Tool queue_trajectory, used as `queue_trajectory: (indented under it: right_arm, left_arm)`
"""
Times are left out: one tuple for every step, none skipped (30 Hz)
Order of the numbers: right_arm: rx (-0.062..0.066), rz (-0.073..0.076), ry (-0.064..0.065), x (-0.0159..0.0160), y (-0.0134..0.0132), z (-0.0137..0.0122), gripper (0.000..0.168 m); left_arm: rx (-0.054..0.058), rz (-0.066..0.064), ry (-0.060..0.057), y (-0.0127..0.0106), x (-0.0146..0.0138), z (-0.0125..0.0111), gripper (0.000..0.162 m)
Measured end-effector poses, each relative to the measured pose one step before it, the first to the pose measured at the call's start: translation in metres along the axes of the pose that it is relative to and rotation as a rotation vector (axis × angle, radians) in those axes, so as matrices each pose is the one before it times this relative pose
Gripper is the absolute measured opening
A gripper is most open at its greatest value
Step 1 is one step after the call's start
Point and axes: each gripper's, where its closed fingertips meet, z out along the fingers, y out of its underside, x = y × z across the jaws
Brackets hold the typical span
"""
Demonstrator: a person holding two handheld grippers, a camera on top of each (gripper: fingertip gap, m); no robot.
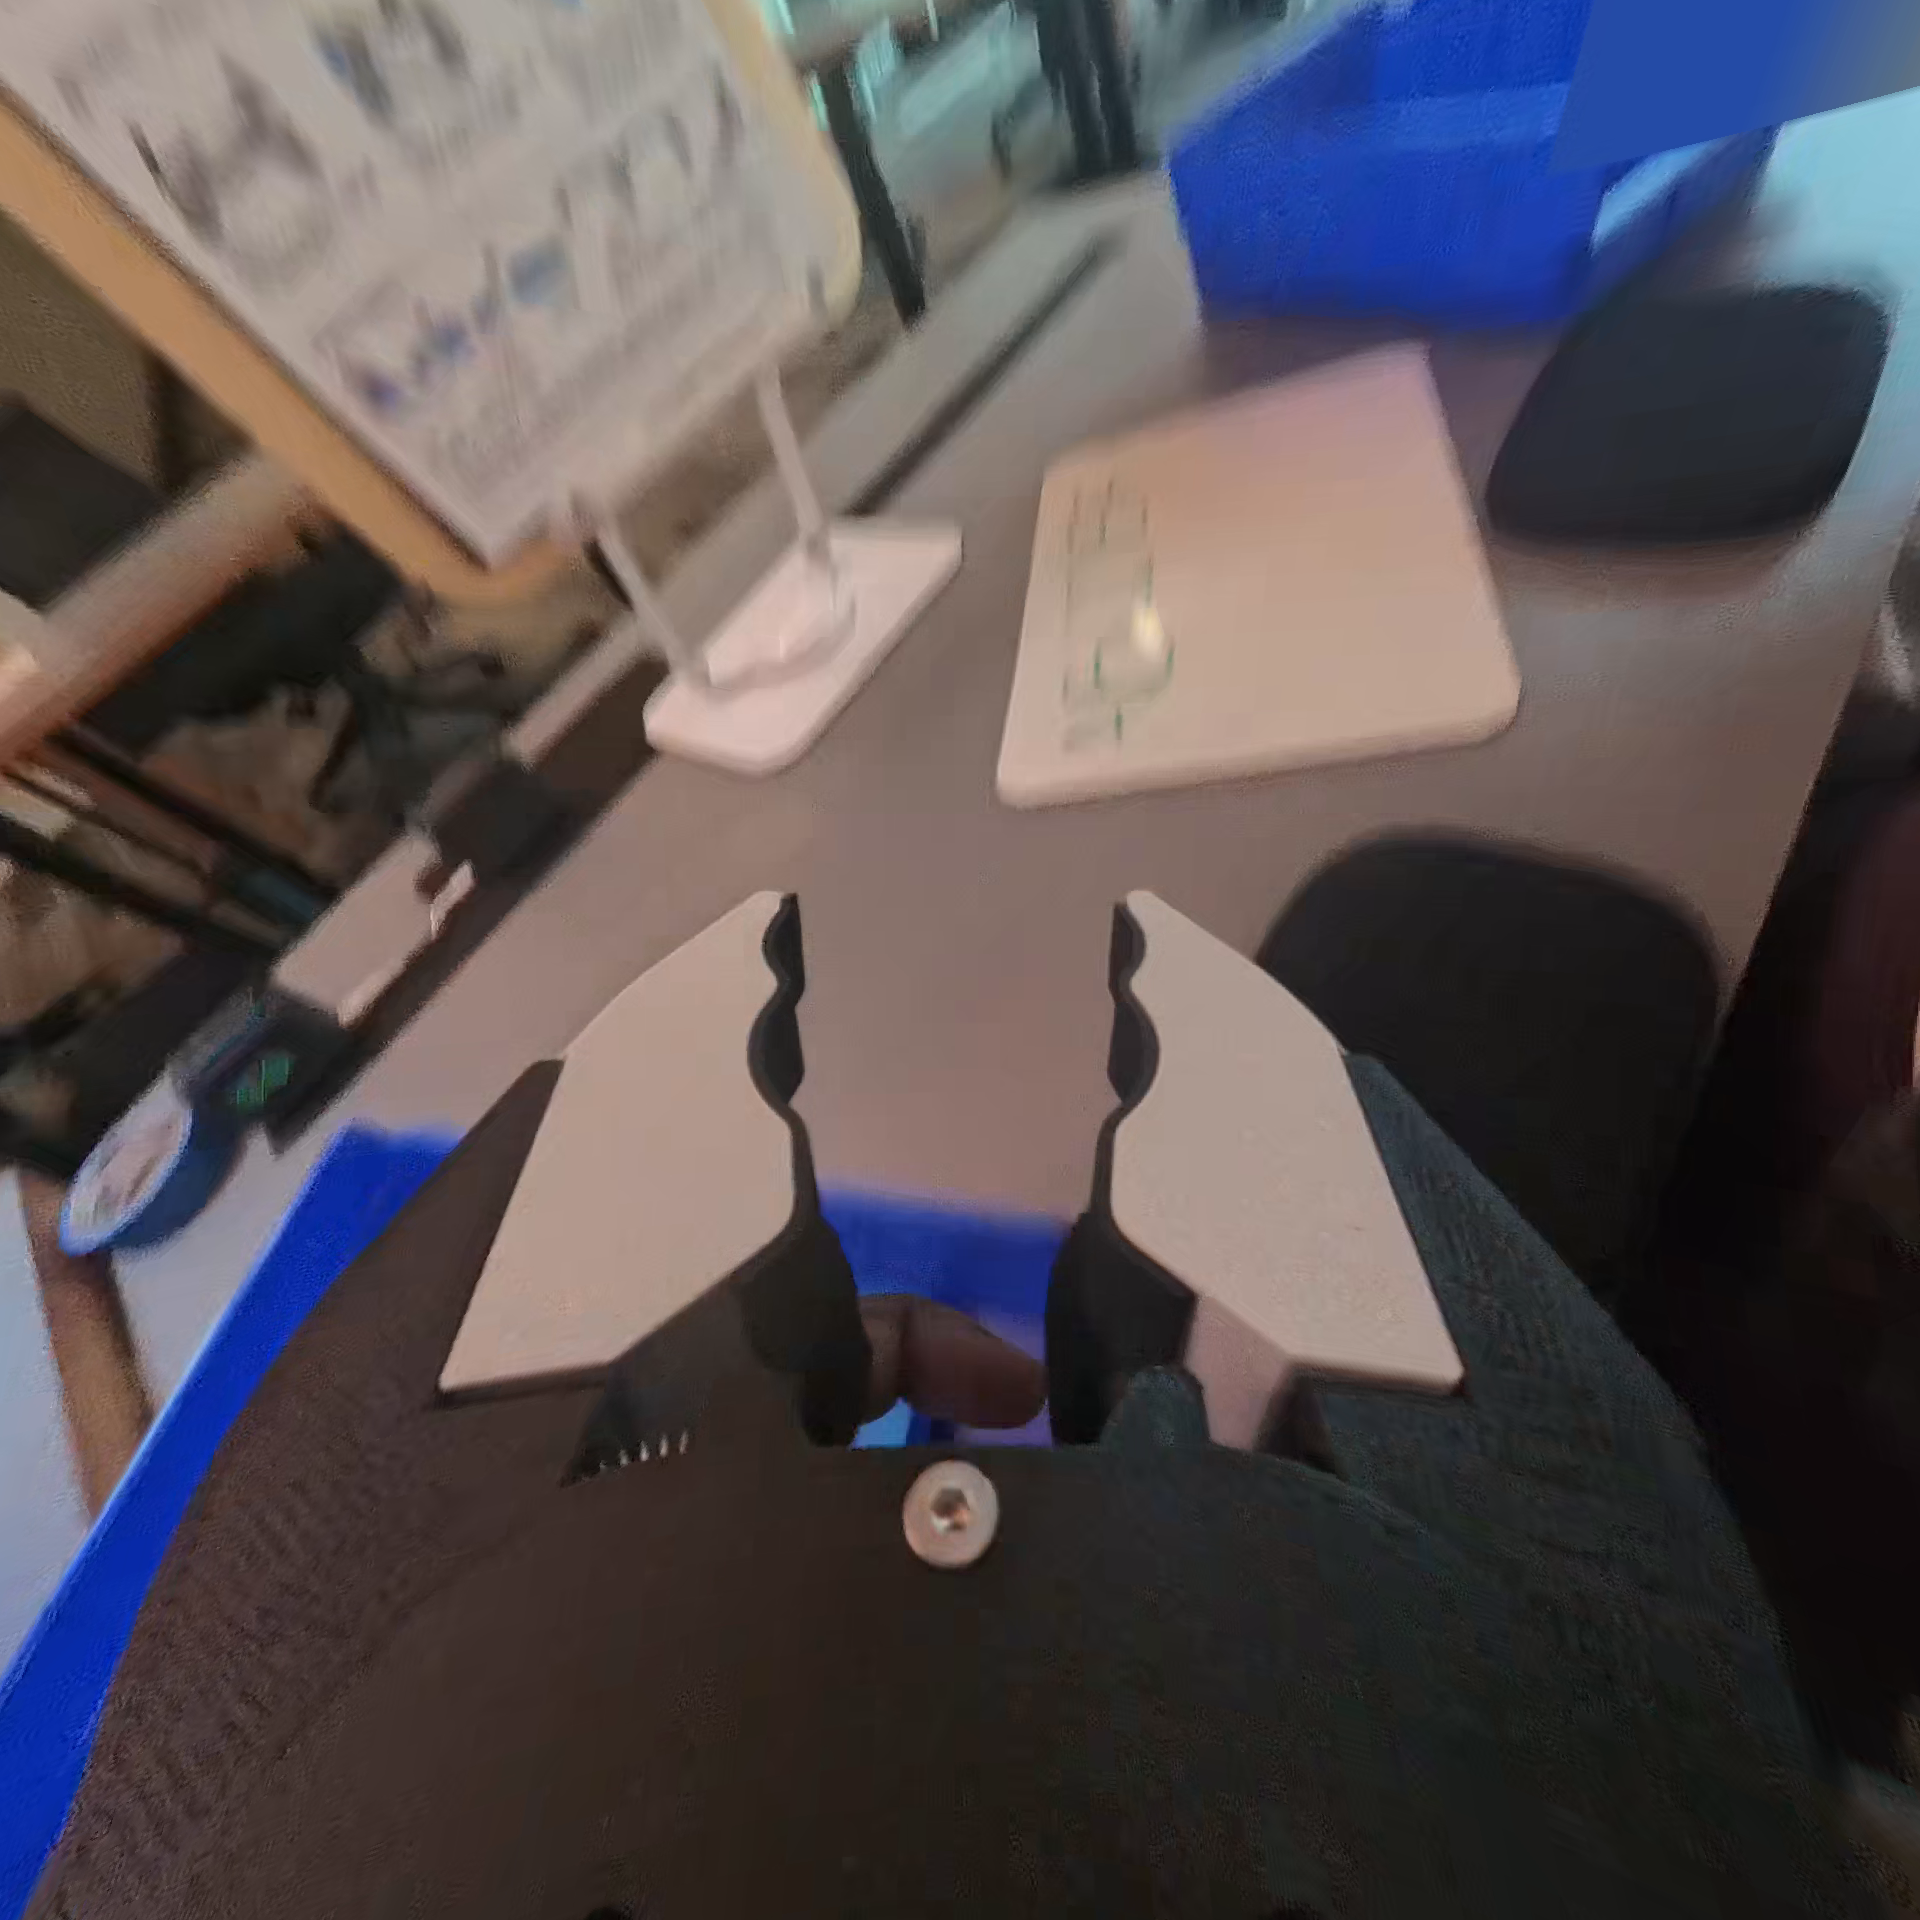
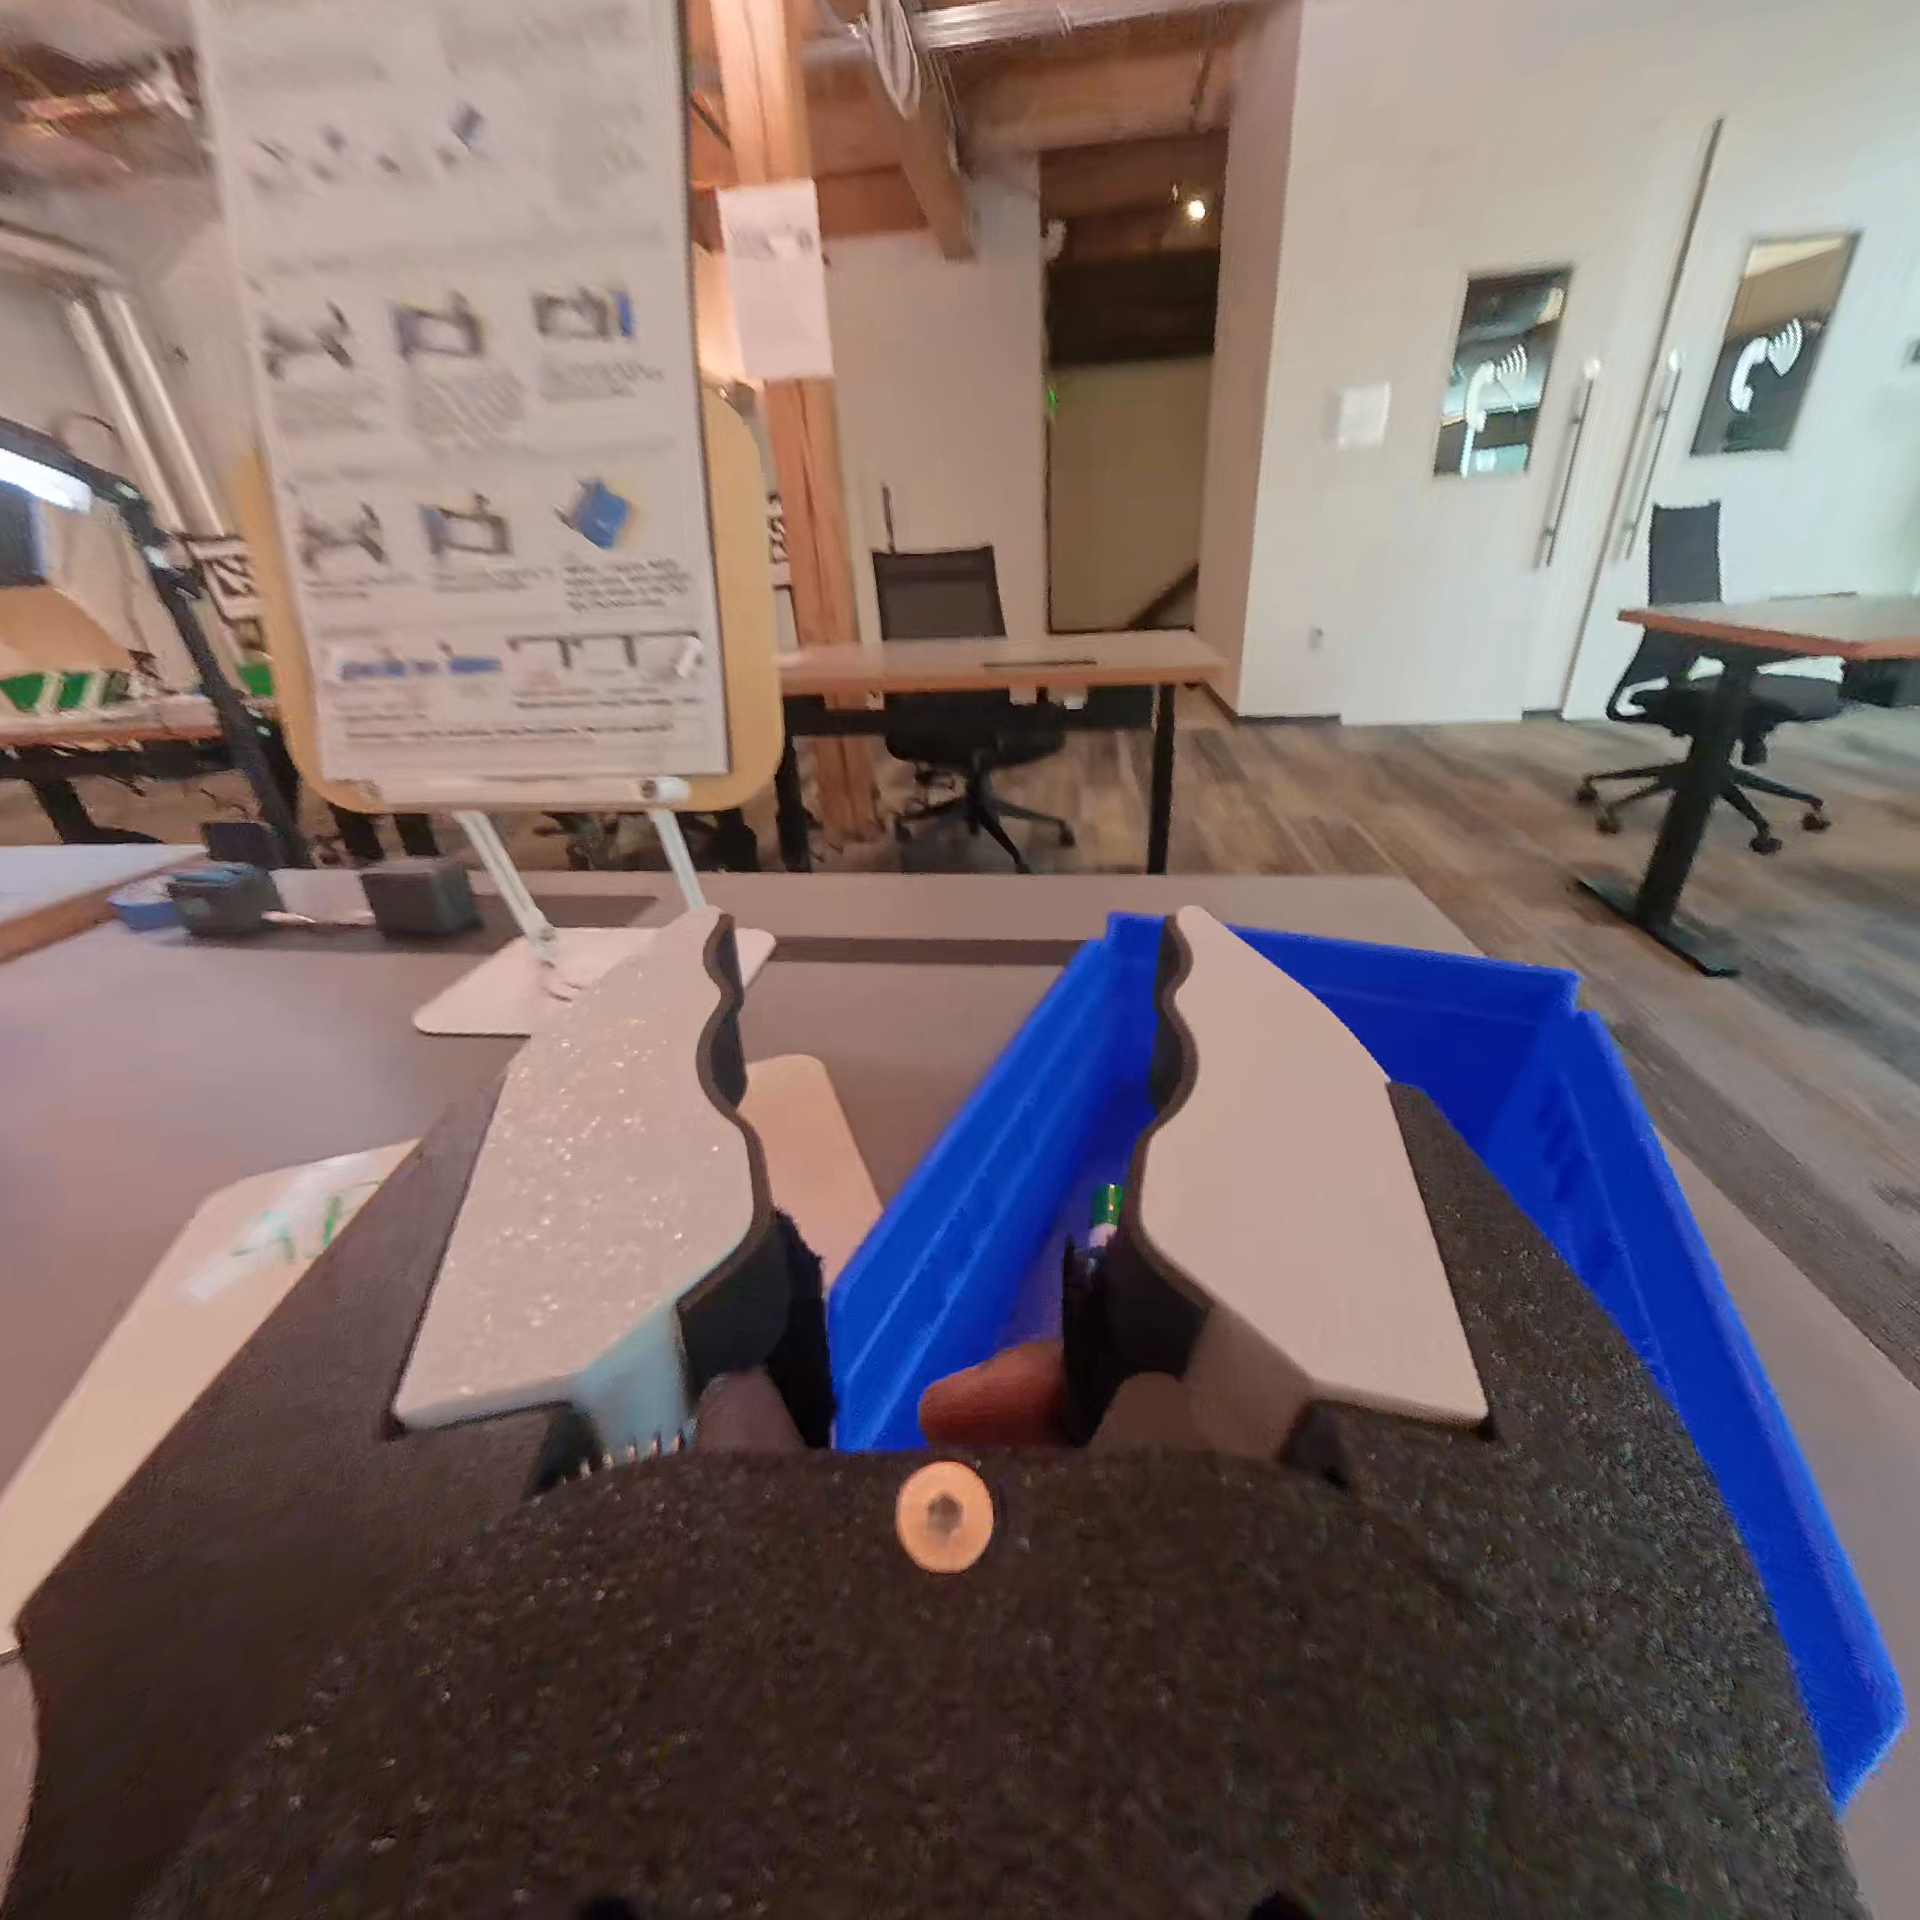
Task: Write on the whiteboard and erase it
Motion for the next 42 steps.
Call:
queue_trajectory:
  right_arm:
    - [0.0171, 0.0021, -0.0166, -0.00587, -0.0034, -0.00446, 0.075]
    - [0.0136, -0.0009, -0.0179, -0.00654, -0.00261, -0.00403, 0.074]
    - [0.0088, -0.003, -0.0147, -0.00598, -0.00197, -0.00241, 0.073]
    - [0.0026, -0.006, -0.0114, -0.00528, -0.00087, -0.0013, 0.072]
    - [-0.0021, -0.0105, -0.008, -0.00461, 0.00015, -0.00023, 0.071]
    - [-0.0043, -0.0142, -0.0037, -0.00383, -0.00004, 0.00015, 0.071]
    - [-0.0025, -0.0148, -0.0029, -0.00333, -0.00045, 0.00026, 0.071]
    - [0.001, -0.0111, -0.0061, -0.00318, -0.00162, 0.00017, 0.07]
    - [0.0034, -0.005, -0.0115, -0.00353, -0.00224, 0.00052, 0.07]
    - [0.0046, -0.0013, -0.0149, -0.00394, -0.0026, 0.00067, 0.069]
    - [0.0036, -0.0015, -0.0156, -0.00387, -0.00252, 0.00095, 0.068]
    - [0.0001, -0.0039, -0.0138, -0.00402, -0.00208, 0.00073, 0.068]
    - [-0.0038, -0.0071, -0.0118, -0.00381, -0.00083, 0.00079, 0.067]
    - [-0.0083, -0.01, -0.0104, -0.00369, 0.00016, 0.00128, 0.067]
    - [-0.011, -0.0102, -0.0107, -0.00383, 0.00069, 0.00137, 0.067]
    - [-0.0094, -0.006, -0.014, -0.00433, 0.00284, 0.00121, 0.067]
    - [-0.0087, -0.0063, -0.0194, -0.0058, 0.00104, 0.00285, 0.067]
    - [-0.0066, -0.0036, -0.0244, -0.007, 0.00159, 0.00304, 0.067]
    - [-0.0089, -0.0013, -0.0307, -0.00852, 0.00213, 0.00333, 0.066]
    - [-0.0112, 0.0003, -0.0381, -0.01015, 0.00232, 0.00414, 0.065]
    - [-0.0112, 0.002, -0.0466, -0.01265, 0.00158, 0.00508, 0.065]
    - [-0.0083, 0.0024, -0.0613, -0.01496, 0.00094, 0.00636, 0.064]
    - [-0.0061, 0.0002, -0.0751, -0.01748, 0.00038, 0.00834, 0.064]
    - [-0.0061, -0.0026, -0.0814, -0.01884, 0.00016, 0.01025, 0.064]
    - [-0.0076, -0.0085, -0.0859, -0.01943, -0.0002, 0.01247, 0.064]
    - [-0.0095, -0.0171, -0.0892, -0.0197, -0.00067, 0.0143, 0.064]
    - [-0.011, -0.0241, -0.0862, -0.01925, -0.00101, 0.01593, 0.063]
    - [-0.0127, -0.0296, -0.0856, -0.01849, -0.00142, 0.01744, 0.058]
    - [-0.0186, -0.0319, -0.0827, -0.01722, -0.0012, 0.01872, 0.057]
    - [-0.0311, -0.0349, -0.0696, -0.0144, -0.00031, 0.01895, 0.057]
    - [-0.0462, -0.0425, -0.05, -0.01066, 0.00081, 0.01825, 0.059]
    - [-0.0539, -0.0521, -0.0312, -0.00684, 0.00123, 0.01703, 0.063]
    - [-0.0521, -0.0561, -0.0175, -0.0042, 0.00116, 0.01526, 0.066]
    - [-0.0466, -0.0481, -0.0143, -0.00318, 0.00105, 0.01321, 0.068]
    - [-0.0425, -0.0311, -0.0165, -0.00238, 0.00164, 0.01182, 0.069]
    - [-0.0416, -0.0161, -0.0204, -0.00188, 0.0031, 0.01032, 0.07]
    - [-0.0409, -0.0058, -0.0213, -0.00132, 0.00446, 0.00854, 0.071]
    - [-0.0397, 0.0008, -0.0199, -0.00113, 0.00569, 0.0068, 0.071]
    - [-0.0377, 0.0043, -0.0152, -0.00046, 0.00641, 0.00562, 0.071]
    - [-0.031, 0.0044, -0.006, 0.00048, 0.00633, 0.00423, 0.07]
    - [-0.0171, 0.0008, 0.0064, 0.00169, 0.00525, 0.00233, 0.065]
    - [-0.0011, -0.0008, 0.0062, 0.00111, 0.00375, 0.00011, 0.056]
  left_arm:
    - [-0.0963, -0.0092, 0.0425, 0.02481, -0.00767, -0.01119, 0.064]
    - [-0.0984, -0.0316, 0.0488, 0.02679, -0.00574, -0.00541, 0.073]
    - [-0.1076, -0.0423, 0.0359, 0.02788, -0.00643, 0.00078, 0.077]
    - [-0.1024, -0.0355, 0.0146, 0.02451, -0.00764, 0.00686, 0.081]
    - [-0.0775, -0.0229, 0.0063, 0.01825, -0.00618, 0.01133, 0.083]
    - [-0.0545, -0.0078, 0.0075, 0.01263, -0.0042, 0.01273, 0.083]
    - [-0.0317, -0.0065, -0.0081, 0.00783, -0.00545, 0.01184, 0.083]
    - [-0.0281, -0.0148, -0.0196, 0.00629, -0.00716, 0.00982, 0.083]
    - [-0.036, -0.0168, -0.0101, 0.00646, -0.00563, 0.00753, 0.083]
    - [-0.0264, -0.0122, 0.0009, 0.00473, -0.00327, 0.00568, 0.083]
    - [-0.0215, -0.0064, 0.0066, 0.00381, -0.00138, 0.00417, 0.083]
    - [-0.0249, -0.0015, 0.015, 0.00386, 0.00084, 0.0034, 0.083]
    - [-0.0223, 0.0066, 0.0277, 0.00336, 0.00388, 0.00346, 0.083]
    - [-0.0198, 0.0157, 0.0286, 0.00276, 0.00476, 0.00386, 0.082]
    - [-0.0124, 0.0172, 0.0032, 0.00174, 0.00132, 0.0038, 0.077]
    - [0.0137, 0.0055, -0.0015, -0.00233, 0.00012, 0.00142, 0.069]
    - [0.0121, -0.0072, -0.0463, -0.00169, -0.00715, -0.00086, 0.054]
    - [-0.0007, -0.0001, -0.0342, 0.0007, -0.00618, -0.00185, 0.054]
    - [0.0045, -0.0116, -0.0253, -0.0001, -0.00478, -0.0042, 0.053]
    - [0.0182, -0.0185, -0.0268, -0.00222, -0.00463, -0.00753, 0.053]
    - [0.0188, -0.0186, -0.0426, -0.0031, -0.00613, -0.01135, 0.053]
    - [0.0248, -0.0128, -0.0709, -0.00494, -0.00946, -0.01531, 0.053]
    - [0.0385, -0.0098, -0.0885, -0.00849, -0.0116, -0.01833, 0.053]
    - [0.052, -0.0079, -0.0813, -0.01295, -0.0098, -0.01955, 0.053]
    - [0.062, 0.0089, -0.0483, -0.01737, -0.00324, -0.01872, 0.053]
    - [0.0767, 0.0309, -0.0203, -0.02201, 0.00362, -0.01622, 0.053]
    - [0.0783, 0.0379, -0.0004, -0.02511, 0.00914, -0.01172, 0.053]
    - [0.0686, 0.0392, 0.0218, -0.02533, 0.01435, -0.00605, 0.053]
    - [0.056, 0.0469, 0.0455, -0.02349, 0.01939, -0.00023, 0.052]
    - [0.0433, 0.0497, 0.0469, -0.02063, 0.01993, 0.00494, 0.052]
    - [0.0227, 0.0448, 0.0384, -0.01637, 0.01792, 0.00919, 0.053]
    - [0.0061, 0.0374, 0.0351, -0.01252, 0.01621, 0.0119, 0.053]
    - [-0.0018, 0.0398, 0.0398, -0.00975, 0.01542, 0.01287, 0.053]
    - [0.0033, 0.0412, 0.0436, -0.00903, 0.01423, 0.01289, 0.053]
    - [0.0057, 0.0354, 0.0407, -0.00809, 0.01173, 0.01196, 0.053]
    - [0.0056, 0.0222, 0.0314, -0.00724, 0.00814, 0.01109, 0.053]
    - [0.0056, 0.0144, 0.0234, -0.00626, 0.00521, 0.00955, 0.053]
    - [0.0053, 0.0111, 0.0196, -0.00491, 0.00342, 0.00831, 0.053]
    - [0.0015, 0.0097, 0.0166, -0.00346, 0.00224, 0.00678, 0.053]
    - [0.0057, 0.0108, 0.0123, -0.00323, 0.00133, 0.00518, 0.053]
    - [0.0151, 0.0091, 0.019, -0.00401, 0.00218, 0.004, 0.053]
    - [0.0219, 0.0047, 0.0205, -0.00478, 0.0026, 0.00353, 0.053]
